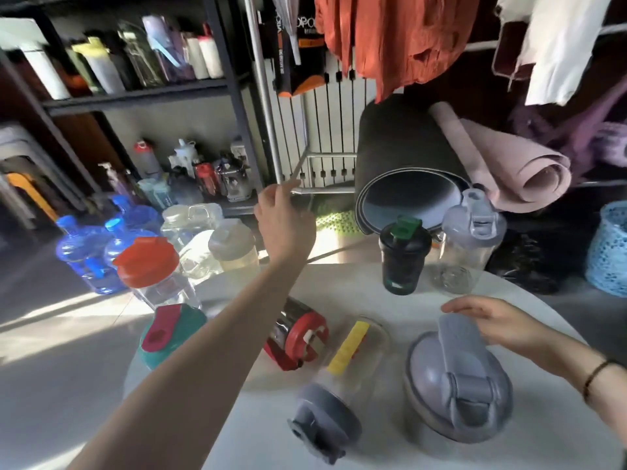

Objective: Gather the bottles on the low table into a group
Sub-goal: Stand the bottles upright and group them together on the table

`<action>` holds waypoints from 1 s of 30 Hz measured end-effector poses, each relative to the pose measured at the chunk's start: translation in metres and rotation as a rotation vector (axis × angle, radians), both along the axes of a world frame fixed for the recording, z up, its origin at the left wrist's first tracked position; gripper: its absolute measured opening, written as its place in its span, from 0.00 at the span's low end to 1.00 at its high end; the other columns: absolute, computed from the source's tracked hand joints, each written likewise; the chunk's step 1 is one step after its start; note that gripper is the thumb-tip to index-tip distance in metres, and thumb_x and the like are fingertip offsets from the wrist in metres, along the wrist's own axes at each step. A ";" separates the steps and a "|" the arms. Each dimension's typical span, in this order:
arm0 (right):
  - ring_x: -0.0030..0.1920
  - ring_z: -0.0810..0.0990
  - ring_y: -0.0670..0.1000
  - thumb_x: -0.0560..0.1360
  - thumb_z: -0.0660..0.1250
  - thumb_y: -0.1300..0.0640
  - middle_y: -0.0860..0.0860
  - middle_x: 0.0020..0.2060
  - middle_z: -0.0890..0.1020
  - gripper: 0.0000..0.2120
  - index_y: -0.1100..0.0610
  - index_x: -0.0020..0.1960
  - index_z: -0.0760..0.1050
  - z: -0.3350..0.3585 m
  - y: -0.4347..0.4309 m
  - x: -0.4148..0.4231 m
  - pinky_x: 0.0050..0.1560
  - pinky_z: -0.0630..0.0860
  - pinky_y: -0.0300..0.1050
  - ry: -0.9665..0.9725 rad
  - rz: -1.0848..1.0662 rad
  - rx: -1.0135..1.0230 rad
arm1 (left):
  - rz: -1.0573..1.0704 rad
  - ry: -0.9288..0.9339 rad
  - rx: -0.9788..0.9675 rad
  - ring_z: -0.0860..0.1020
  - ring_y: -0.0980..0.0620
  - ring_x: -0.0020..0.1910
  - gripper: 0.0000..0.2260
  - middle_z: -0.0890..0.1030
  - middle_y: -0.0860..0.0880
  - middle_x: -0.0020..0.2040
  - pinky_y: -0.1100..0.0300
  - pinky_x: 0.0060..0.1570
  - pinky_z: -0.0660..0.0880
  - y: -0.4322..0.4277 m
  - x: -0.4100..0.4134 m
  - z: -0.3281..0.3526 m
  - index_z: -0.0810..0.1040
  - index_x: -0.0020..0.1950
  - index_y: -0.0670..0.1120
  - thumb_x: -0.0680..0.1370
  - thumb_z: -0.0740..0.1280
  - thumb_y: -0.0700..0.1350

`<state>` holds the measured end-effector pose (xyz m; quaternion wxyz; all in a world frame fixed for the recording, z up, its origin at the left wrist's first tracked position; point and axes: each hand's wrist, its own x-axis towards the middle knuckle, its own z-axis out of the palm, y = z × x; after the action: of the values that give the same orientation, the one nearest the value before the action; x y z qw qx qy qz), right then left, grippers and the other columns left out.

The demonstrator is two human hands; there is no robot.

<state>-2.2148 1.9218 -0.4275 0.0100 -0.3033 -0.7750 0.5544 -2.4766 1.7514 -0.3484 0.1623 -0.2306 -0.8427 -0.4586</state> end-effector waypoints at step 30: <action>0.76 0.30 0.50 0.63 0.66 0.33 0.35 0.73 0.32 0.50 0.32 0.74 0.38 -0.084 0.008 0.021 0.68 0.34 0.71 -0.538 0.278 0.591 | 0.390 -0.376 -0.042 0.72 0.33 0.60 0.27 0.65 0.40 0.68 0.44 0.61 0.72 -0.048 -0.074 -0.057 0.67 0.64 0.59 0.70 0.74 0.47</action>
<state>-2.1934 1.9297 -0.5111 -0.1810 -0.3136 -0.9092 0.2055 -2.5511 1.7033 -0.4051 0.0834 0.0220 -0.8959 -0.4359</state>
